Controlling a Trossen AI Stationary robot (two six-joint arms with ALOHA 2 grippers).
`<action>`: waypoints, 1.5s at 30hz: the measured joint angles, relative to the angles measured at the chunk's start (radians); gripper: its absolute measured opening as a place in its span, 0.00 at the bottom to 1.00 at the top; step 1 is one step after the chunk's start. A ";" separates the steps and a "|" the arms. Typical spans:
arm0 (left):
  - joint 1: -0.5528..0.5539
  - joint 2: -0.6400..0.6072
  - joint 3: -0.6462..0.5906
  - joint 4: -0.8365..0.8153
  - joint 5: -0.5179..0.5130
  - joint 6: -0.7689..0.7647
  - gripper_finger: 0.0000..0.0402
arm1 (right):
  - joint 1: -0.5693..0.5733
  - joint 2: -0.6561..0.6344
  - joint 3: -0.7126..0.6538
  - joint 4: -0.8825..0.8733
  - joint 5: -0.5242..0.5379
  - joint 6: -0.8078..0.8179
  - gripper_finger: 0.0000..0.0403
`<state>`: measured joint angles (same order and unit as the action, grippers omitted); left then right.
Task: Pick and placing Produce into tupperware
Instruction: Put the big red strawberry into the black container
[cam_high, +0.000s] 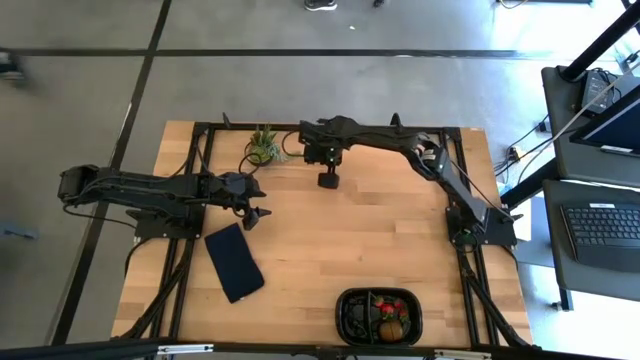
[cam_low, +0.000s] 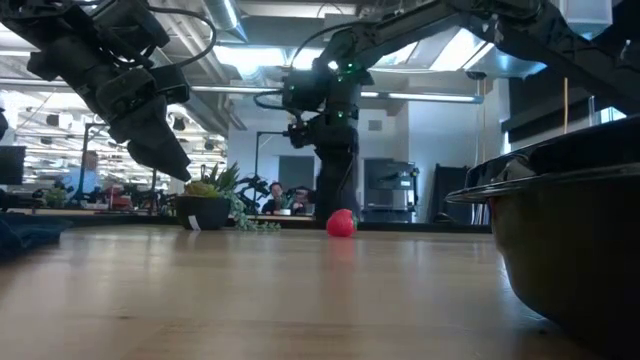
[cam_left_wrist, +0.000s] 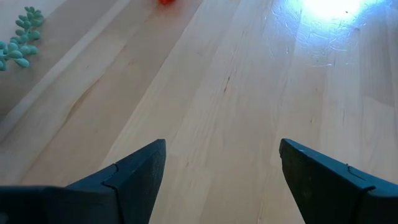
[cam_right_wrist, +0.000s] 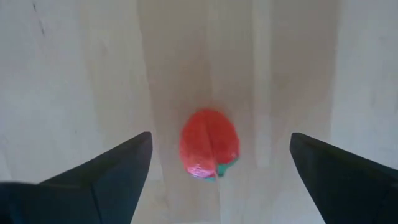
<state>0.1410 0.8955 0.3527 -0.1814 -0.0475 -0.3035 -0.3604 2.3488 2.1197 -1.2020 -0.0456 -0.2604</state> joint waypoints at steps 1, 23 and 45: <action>0.000 0.000 0.000 -0.001 0.000 0.000 0.75 | 0.002 0.002 0.000 -0.001 -0.001 -0.007 0.94; 0.000 0.000 0.000 -0.013 0.000 0.000 0.75 | 0.013 0.073 0.000 -0.022 0.019 -0.014 0.94; 0.000 0.000 0.000 -0.013 0.000 0.000 0.75 | 0.016 0.108 0.000 -0.051 0.052 -0.011 0.60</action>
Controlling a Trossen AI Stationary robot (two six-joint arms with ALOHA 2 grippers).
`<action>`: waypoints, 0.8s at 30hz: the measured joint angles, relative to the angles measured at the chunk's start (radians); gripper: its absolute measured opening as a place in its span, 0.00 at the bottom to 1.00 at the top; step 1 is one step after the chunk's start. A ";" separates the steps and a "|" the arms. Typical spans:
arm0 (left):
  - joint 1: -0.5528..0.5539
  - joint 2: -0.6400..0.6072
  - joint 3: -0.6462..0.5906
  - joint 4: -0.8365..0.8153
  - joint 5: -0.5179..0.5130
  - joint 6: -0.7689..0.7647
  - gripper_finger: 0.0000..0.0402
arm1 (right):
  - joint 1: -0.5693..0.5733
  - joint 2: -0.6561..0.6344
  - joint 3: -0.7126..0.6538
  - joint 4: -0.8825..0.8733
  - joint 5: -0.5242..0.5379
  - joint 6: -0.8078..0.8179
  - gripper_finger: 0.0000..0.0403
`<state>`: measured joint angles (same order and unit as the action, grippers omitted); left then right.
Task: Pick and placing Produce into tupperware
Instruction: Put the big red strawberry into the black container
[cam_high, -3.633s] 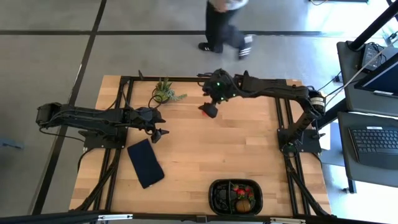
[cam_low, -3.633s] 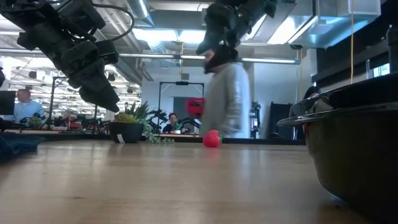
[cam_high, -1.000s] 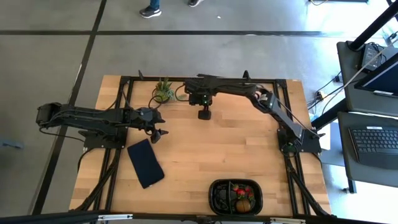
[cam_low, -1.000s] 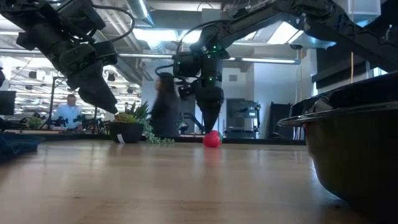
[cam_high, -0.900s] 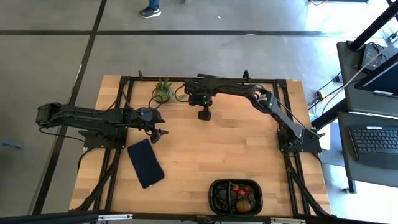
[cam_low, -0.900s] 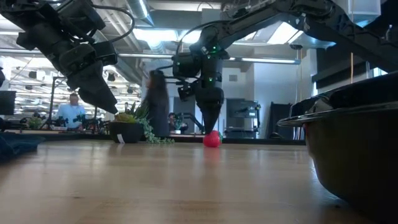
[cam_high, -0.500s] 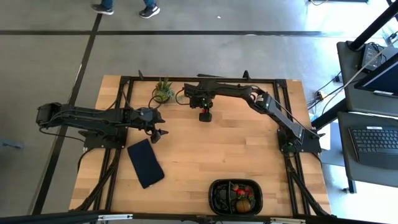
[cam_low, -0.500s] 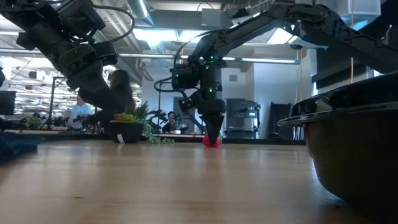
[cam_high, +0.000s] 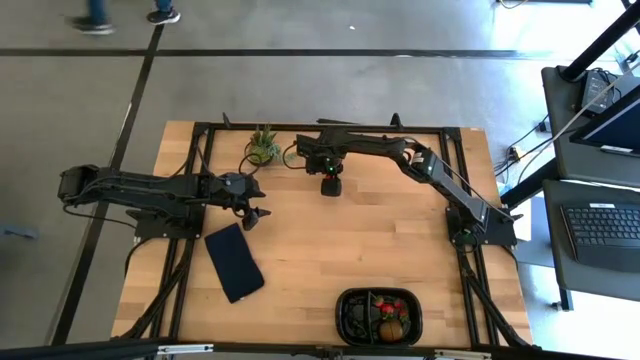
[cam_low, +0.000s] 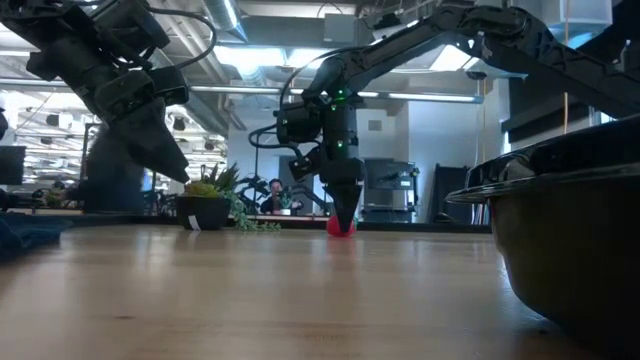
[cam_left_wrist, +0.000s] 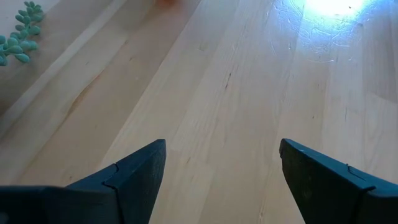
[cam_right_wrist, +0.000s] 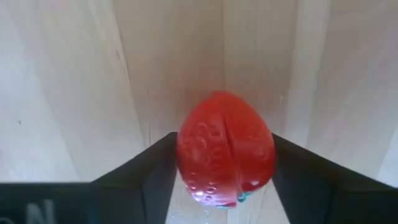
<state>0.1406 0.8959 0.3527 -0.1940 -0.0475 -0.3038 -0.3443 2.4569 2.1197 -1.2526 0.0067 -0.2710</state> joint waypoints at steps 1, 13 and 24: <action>0.000 0.000 0.000 0.000 0.000 0.000 0.75 | 0.000 0.000 0.000 0.000 0.000 0.000 0.57; 0.000 0.000 0.000 0.000 0.000 0.000 0.75 | 0.011 -0.001 0.001 -0.018 0.000 0.018 0.49; 0.000 0.000 0.000 0.000 0.000 0.000 0.75 | 0.075 -0.003 0.237 -0.320 -0.101 0.142 0.46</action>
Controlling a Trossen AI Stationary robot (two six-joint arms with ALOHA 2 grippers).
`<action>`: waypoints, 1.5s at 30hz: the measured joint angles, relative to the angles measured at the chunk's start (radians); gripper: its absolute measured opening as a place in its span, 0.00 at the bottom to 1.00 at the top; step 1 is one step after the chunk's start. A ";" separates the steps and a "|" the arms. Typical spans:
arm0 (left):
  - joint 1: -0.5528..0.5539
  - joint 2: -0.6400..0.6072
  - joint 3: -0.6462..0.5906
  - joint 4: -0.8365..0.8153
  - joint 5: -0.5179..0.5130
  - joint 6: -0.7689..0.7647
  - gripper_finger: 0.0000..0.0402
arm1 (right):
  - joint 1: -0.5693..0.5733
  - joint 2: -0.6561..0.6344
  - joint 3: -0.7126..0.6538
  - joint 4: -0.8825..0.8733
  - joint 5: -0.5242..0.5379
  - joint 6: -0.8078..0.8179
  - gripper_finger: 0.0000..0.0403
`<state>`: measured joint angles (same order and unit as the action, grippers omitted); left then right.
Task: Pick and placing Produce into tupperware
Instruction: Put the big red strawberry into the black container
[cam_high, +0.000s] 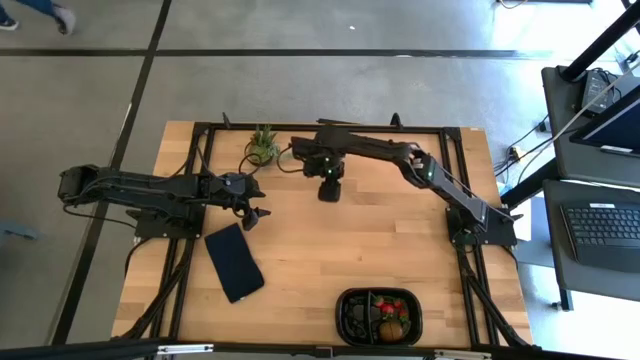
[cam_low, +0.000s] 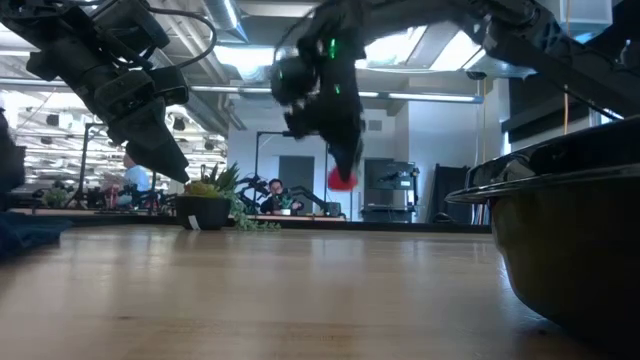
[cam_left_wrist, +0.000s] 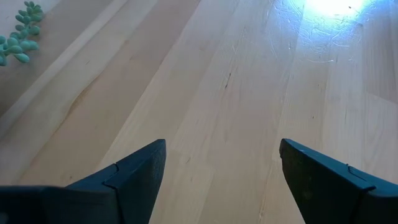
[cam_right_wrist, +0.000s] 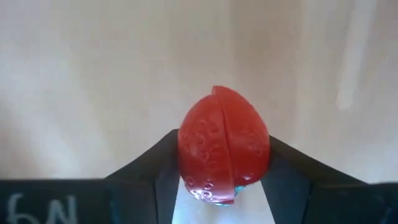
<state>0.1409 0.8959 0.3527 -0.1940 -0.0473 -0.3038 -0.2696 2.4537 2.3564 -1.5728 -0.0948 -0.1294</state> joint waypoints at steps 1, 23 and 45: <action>0.000 0.000 0.000 0.000 0.000 0.000 0.75 | 0.012 -0.017 0.000 0.009 -0.024 0.027 0.46; -0.061 0.001 0.000 -0.007 0.000 -0.007 0.75 | 0.612 -0.308 -0.022 0.002 0.002 0.754 0.45; -0.086 0.002 0.000 0.002 0.000 -0.088 0.75 | 0.969 -0.301 -0.431 0.092 -0.029 1.409 0.46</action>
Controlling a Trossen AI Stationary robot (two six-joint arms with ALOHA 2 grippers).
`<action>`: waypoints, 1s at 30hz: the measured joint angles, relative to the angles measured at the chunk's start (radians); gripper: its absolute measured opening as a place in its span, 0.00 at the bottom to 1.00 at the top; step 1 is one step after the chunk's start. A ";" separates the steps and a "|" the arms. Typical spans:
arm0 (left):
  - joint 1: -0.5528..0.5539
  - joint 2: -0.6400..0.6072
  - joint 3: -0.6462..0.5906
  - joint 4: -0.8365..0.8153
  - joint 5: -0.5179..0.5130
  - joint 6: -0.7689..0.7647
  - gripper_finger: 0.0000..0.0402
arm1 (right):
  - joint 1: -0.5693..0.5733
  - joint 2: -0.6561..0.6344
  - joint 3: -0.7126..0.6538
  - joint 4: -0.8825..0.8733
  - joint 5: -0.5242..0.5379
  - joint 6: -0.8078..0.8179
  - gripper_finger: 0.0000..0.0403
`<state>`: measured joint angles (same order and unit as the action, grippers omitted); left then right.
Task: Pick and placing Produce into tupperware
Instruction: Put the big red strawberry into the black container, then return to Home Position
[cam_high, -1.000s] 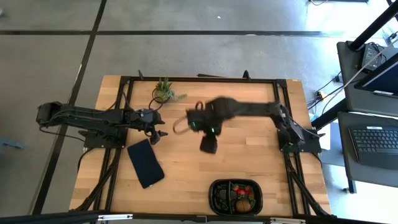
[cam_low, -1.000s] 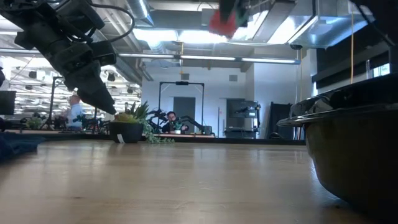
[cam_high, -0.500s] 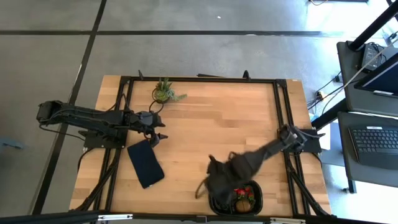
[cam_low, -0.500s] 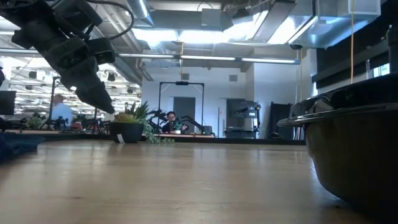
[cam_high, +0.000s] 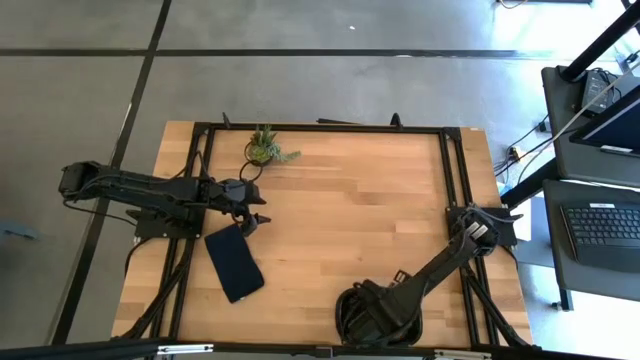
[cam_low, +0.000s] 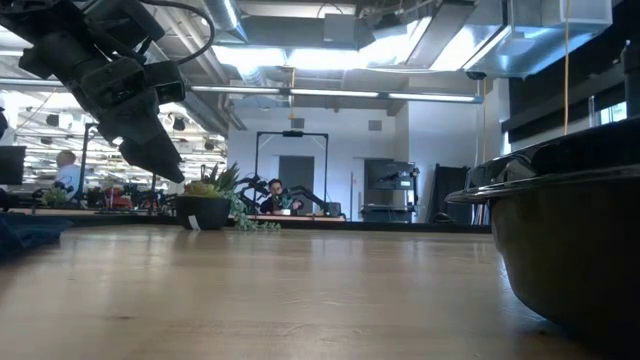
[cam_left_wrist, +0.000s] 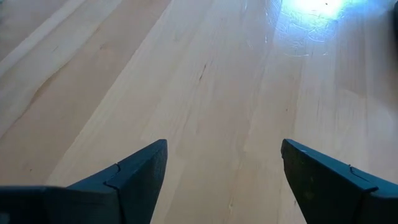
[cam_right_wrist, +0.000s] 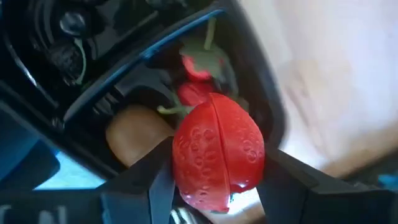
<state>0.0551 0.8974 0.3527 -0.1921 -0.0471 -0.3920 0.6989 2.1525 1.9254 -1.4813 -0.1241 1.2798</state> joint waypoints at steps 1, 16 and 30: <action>0.000 0.000 0.000 0.000 0.000 0.000 0.75 | 0.000 0.000 -0.027 0.036 -0.006 -0.005 0.46; 0.000 0.000 0.000 0.007 0.000 -0.001 0.75 | 0.034 0.000 -0.131 0.170 -0.057 -0.137 0.54; 0.000 0.000 0.000 0.013 0.000 0.000 0.75 | 0.032 0.000 -0.131 0.163 -0.054 -0.113 0.56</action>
<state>0.0555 0.8974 0.3527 -0.1791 -0.0471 -0.3922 0.7313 2.1525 1.7947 -1.3186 -0.1778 1.1664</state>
